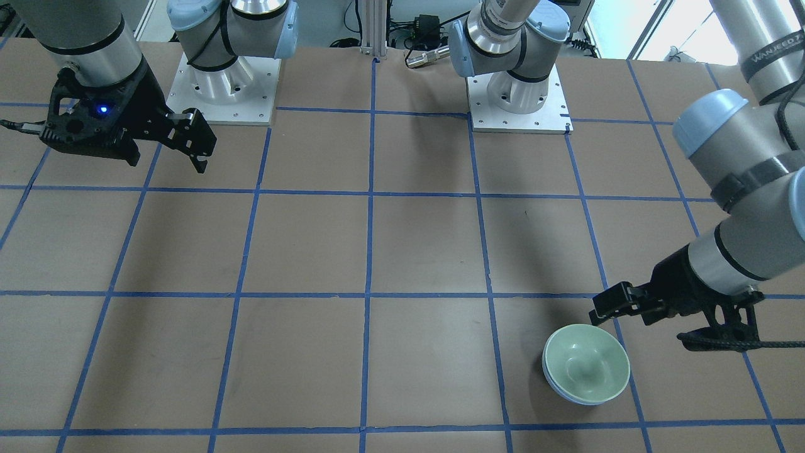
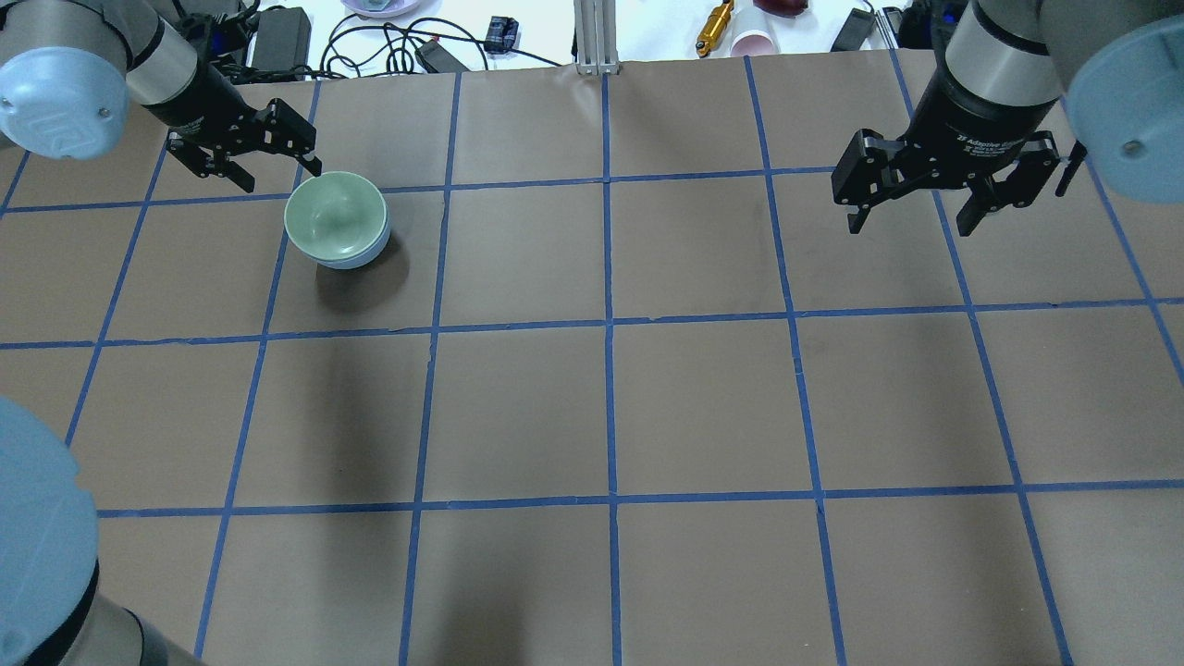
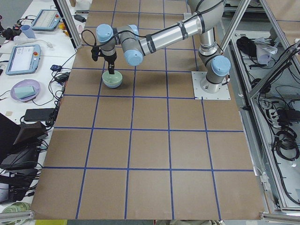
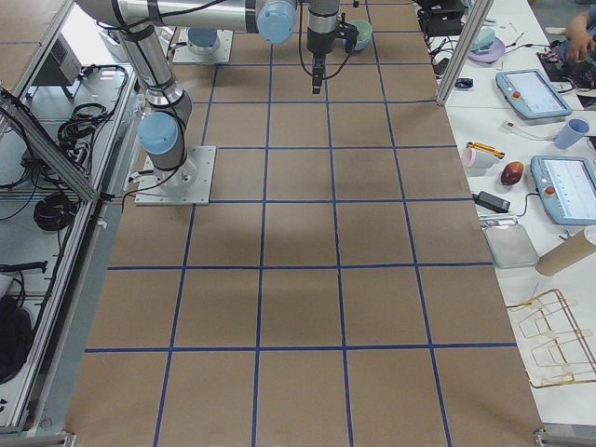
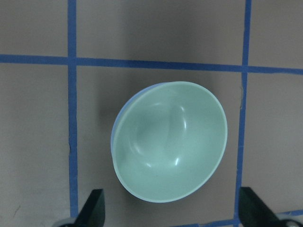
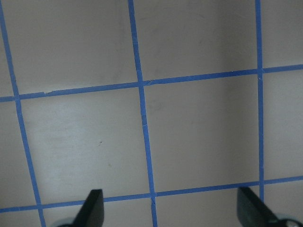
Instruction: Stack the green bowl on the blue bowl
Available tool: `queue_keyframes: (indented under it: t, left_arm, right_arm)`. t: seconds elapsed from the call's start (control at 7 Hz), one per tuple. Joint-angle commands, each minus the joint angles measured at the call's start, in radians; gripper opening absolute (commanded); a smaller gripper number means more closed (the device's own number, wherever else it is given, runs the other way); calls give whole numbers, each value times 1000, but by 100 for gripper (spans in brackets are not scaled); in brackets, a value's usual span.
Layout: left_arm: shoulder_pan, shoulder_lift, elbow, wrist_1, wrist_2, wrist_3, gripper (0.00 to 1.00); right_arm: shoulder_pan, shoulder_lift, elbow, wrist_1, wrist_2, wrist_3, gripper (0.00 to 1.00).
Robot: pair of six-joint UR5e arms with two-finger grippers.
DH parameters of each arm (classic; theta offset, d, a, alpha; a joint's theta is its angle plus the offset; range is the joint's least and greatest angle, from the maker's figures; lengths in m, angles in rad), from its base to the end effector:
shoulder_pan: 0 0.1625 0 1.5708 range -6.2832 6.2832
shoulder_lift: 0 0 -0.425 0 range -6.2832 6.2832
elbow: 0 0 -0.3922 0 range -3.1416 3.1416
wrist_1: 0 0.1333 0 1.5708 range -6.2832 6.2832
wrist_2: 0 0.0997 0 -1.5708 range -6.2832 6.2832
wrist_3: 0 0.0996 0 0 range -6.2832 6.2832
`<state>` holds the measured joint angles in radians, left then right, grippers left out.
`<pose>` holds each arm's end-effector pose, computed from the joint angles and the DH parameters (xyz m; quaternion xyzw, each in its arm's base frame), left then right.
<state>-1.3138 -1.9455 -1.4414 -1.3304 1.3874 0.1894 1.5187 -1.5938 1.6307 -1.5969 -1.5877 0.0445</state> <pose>0.0150 -0.6529 0.3643 0.0339 -0.9952 0.0179 0.0898 0.1064 -0.4870 0.4723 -0.0482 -0.9988 -0.0054 0.0084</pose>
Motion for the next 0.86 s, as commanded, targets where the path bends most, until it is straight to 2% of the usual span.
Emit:
queue_keyframes:
  t: [0.0,0.14,0.29,0.43,0.71]
  left_arm:
    - [-56,119,1,-116,43,-48,100]
    - [-73,176,-8,-180,45,-50,100]
    - [-129,218,-8,-190,56,-53,100]
    - [-189,249,-16,-190,137,-79,100]
    - [-231,313,-36,-228,162,-100,100]
  right_arm:
    - [0,0,0,0,0,0,100]
    - [0,0,0,0,0,0,100]
    - [0,0,0,0,0,0,100]
    - [0,0,0,0,0,0,100]
    - [0,0,0,0,0,0,100]
